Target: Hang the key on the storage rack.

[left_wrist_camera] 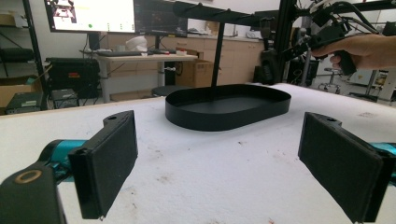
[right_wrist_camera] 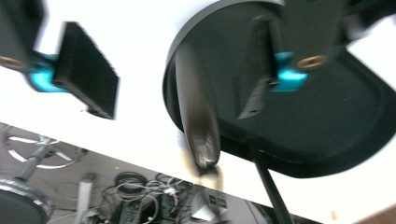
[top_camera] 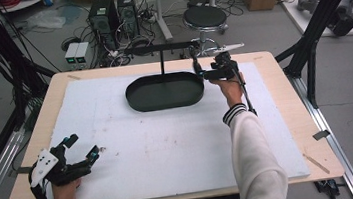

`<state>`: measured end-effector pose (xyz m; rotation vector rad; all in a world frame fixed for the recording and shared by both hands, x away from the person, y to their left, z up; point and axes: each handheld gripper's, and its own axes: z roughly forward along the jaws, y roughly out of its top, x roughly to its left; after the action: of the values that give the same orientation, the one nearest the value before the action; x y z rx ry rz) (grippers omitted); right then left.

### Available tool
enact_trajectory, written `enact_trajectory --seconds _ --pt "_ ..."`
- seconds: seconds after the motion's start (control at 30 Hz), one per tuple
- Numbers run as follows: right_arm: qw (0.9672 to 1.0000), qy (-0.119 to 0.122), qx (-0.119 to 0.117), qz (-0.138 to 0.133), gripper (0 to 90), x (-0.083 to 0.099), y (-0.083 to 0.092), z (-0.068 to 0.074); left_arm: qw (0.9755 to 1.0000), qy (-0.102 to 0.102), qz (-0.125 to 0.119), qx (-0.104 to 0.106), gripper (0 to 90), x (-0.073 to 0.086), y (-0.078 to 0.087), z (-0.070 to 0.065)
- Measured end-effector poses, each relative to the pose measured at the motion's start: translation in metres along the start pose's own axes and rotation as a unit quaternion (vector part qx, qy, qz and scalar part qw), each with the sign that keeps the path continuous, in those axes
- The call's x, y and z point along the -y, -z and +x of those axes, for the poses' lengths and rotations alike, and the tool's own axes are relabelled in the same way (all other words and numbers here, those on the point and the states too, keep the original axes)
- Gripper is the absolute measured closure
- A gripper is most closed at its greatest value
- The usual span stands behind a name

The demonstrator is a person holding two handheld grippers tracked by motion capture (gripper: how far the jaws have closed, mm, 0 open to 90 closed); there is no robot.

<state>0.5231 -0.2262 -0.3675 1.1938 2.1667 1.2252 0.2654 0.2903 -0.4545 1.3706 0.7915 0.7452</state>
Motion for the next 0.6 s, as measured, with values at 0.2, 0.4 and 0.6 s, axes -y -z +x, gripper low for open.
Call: enact_trajectory --seconds 0.2,0.4,0.6 --pt "0.9992 0.008 -0.011 -0.037 9.6 0.002 0.019 0.001 1.0000 -0.003 0.001 0.001 12.3 0.000 0.000 0.000" --pt "0.9963 0.023 -0.034 -0.075 7.9 0.006 0.050 0.001 1.0000 -0.008 0.001 0.001 12.3 0.000 0.000 -0.001" --pt "0.9902 0.046 -0.069 -0.112 7.9 0.027 0.089 0.003 1.0000 -0.008 0.001 0.000 12.3 0.000 0.000 -0.001"
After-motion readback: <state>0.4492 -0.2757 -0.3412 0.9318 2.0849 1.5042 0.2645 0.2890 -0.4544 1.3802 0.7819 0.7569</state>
